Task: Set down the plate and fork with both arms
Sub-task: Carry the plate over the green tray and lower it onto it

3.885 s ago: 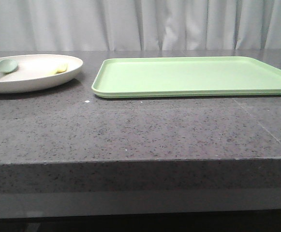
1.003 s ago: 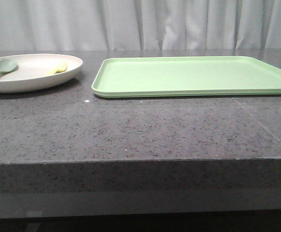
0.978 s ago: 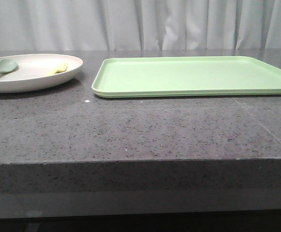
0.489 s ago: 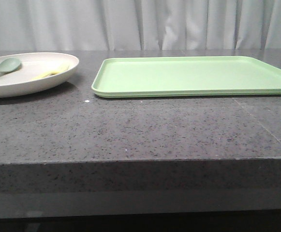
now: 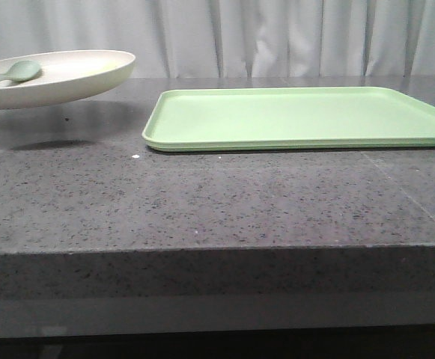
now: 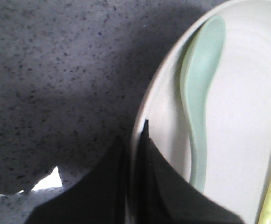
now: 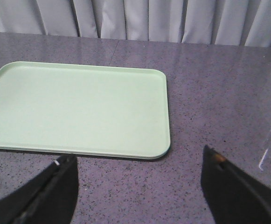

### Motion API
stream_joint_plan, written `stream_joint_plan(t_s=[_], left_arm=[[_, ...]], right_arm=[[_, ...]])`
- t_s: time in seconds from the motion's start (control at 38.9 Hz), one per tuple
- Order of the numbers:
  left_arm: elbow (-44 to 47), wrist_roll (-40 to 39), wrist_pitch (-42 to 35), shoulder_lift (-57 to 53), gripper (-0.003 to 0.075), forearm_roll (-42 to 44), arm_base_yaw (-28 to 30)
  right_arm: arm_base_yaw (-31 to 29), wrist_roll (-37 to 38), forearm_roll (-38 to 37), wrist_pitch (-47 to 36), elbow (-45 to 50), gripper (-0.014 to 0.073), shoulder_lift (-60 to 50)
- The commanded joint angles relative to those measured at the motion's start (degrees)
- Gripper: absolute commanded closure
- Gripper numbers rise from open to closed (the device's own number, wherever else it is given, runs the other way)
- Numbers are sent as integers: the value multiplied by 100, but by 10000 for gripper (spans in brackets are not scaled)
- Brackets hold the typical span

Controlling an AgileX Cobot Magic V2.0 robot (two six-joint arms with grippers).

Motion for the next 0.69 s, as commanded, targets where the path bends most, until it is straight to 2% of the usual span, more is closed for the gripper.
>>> stream_joint_plan(t_s=[0.0, 0.26, 0.49, 0.67], left_arm=[[-214, -326, -214, -477, 739, -384, -301], [-214, -1150, -728, -491, 739, 144, -1401], [-214, -2250, -1711, -442, 739, 884, -2746], [-214, -2941, -2351, -232, 739, 981, -3393]], right_arm=[[-15, -23, -29, -445, -216, 25, 75], [-15, -23, -29, -445, -216, 25, 75], [-15, -23, -29, -445, -216, 25, 75], [-15, -23, -29, -445, -216, 25, 75]])
